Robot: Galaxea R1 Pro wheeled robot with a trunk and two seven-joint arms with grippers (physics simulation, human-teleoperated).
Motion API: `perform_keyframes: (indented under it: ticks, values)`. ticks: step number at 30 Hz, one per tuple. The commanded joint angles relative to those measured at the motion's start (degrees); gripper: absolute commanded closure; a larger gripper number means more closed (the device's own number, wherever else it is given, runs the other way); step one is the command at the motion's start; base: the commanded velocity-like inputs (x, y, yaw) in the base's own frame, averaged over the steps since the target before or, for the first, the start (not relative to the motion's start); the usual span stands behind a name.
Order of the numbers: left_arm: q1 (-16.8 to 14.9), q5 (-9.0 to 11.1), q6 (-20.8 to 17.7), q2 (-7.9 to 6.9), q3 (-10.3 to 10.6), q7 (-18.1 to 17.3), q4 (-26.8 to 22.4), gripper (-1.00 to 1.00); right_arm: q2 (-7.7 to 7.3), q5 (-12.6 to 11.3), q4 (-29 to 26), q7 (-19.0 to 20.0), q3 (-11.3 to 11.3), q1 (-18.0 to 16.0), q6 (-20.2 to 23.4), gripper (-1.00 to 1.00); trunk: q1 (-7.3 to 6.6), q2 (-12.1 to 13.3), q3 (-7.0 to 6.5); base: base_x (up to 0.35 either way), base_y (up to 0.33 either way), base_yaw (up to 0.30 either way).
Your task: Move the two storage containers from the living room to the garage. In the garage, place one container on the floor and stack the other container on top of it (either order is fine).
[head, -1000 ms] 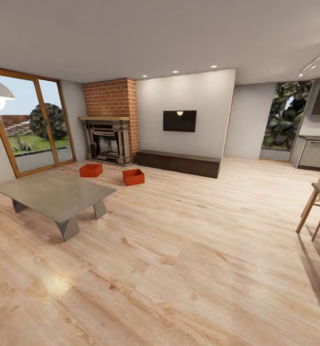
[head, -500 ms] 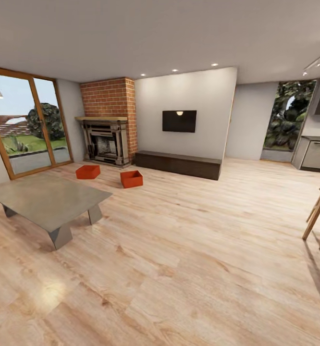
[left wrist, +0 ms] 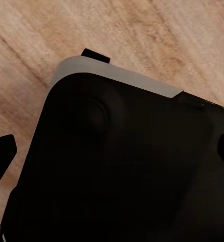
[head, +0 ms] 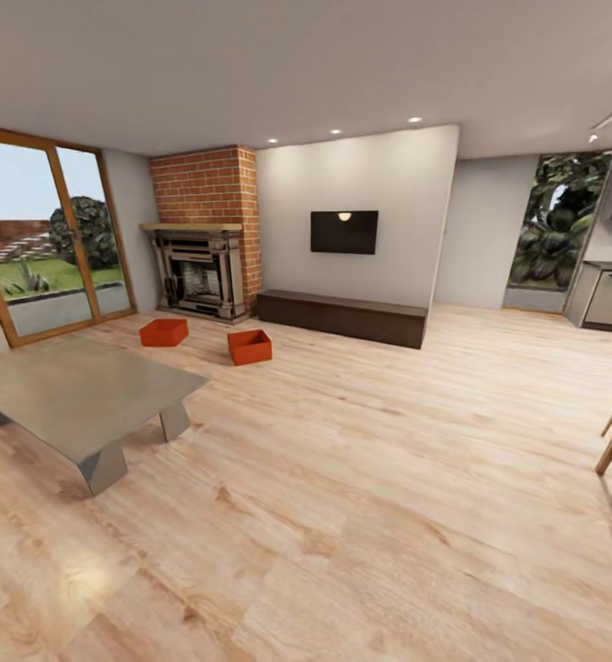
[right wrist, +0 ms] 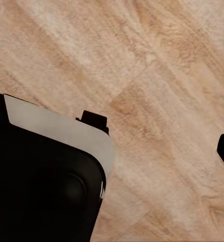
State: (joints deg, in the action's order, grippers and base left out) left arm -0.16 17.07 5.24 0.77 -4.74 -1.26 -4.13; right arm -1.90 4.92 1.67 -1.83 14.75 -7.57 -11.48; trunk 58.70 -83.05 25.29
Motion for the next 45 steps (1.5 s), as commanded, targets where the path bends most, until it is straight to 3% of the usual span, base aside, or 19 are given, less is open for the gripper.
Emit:
perform_keyframes:
  ticks: [1, 45]
  values:
    - [-0.02, 0.07, 0.12, 0.02, -0.44, -0.14, 0.0, -1.0, -0.01, 0.52, 0.18, -0.19, 0.01, -0.07, -0.3, -1.0, 0.03, -0.03, 0.06, 0.322, 0.0, 0.0]
    - [-0.02, 0.07, 0.12, 0.02, -0.44, -0.1, 0.0, -1.0, 0.1, 0.57, 0.18, -0.19, 0.02, -0.07, -0.46, -1.0, 0.03, -0.03, 0.06, 0.322, 0.0, 0.0]
